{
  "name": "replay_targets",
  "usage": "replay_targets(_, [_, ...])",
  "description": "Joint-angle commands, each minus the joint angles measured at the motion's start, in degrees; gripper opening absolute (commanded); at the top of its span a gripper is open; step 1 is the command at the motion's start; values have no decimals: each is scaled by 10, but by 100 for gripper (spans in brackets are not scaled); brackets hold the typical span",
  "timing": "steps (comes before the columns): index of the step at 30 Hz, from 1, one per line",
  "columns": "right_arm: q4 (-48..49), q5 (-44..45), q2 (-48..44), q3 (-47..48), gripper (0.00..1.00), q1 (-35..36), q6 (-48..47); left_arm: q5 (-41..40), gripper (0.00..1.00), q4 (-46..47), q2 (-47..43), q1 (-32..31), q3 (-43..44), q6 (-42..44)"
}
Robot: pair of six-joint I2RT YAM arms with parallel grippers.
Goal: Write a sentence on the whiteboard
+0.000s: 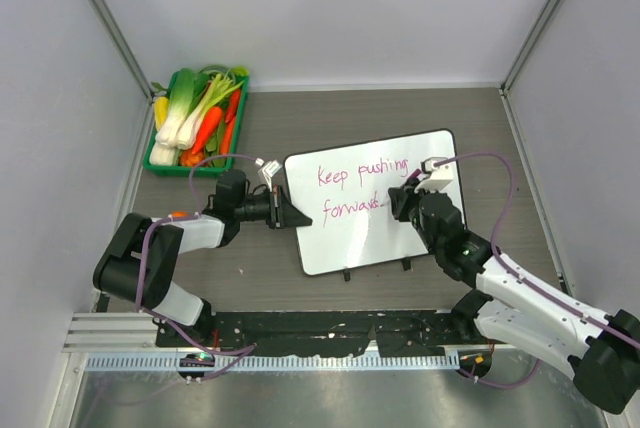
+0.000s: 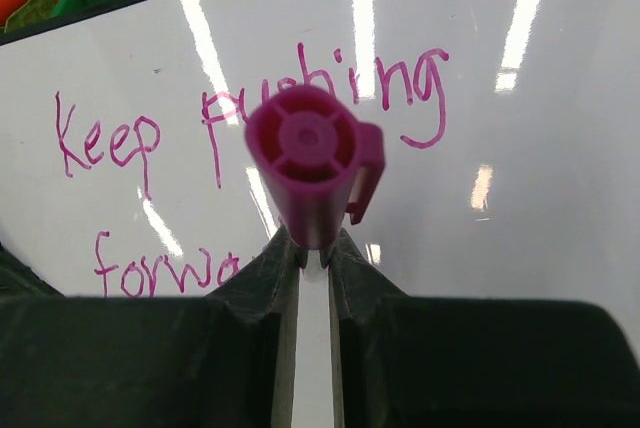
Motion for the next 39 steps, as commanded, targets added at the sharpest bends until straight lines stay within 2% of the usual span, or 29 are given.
replay_targets(1, [-20, 5, -36, 22, 1, -2, 4, -107, 0, -72, 15, -11, -13, 64])
replay_targets(6, [-28, -2, -55, 35, 1, -2, 11, -108, 0, -72, 13, -11, -15, 63])
replay_targets(15, [-29, -20, -34, 44, 1, -2, 19, -113, 0, -72, 0, -11, -18, 66])
replay_targets(19, [-35, -30, -32, 48, 1, -2, 25, -114, 5, -72, -9, -11, -23, 66])
replay_targets(24, [-42, -44, -47, 40, 1, -2, 48, -128, 23, -76, -48, -11, -36, 69])
replay_targets(31, [-64, -63, -58, 34, 1, -3, 77, -179, 70, -81, -147, -11, -66, 57])
replay_targets(36, [-68, -77, -45, 40, 1, -3, 89, -226, 88, -113, -224, -11, -79, 47])
replay_targets(37, [-68, -77, -43, 42, 1, -3, 91, -231, 97, -124, -240, -10, -76, 39])
replay_targets(39, [-71, -86, -35, 47, 1, -3, 96, -242, 100, -144, -266, -11, -70, 29])
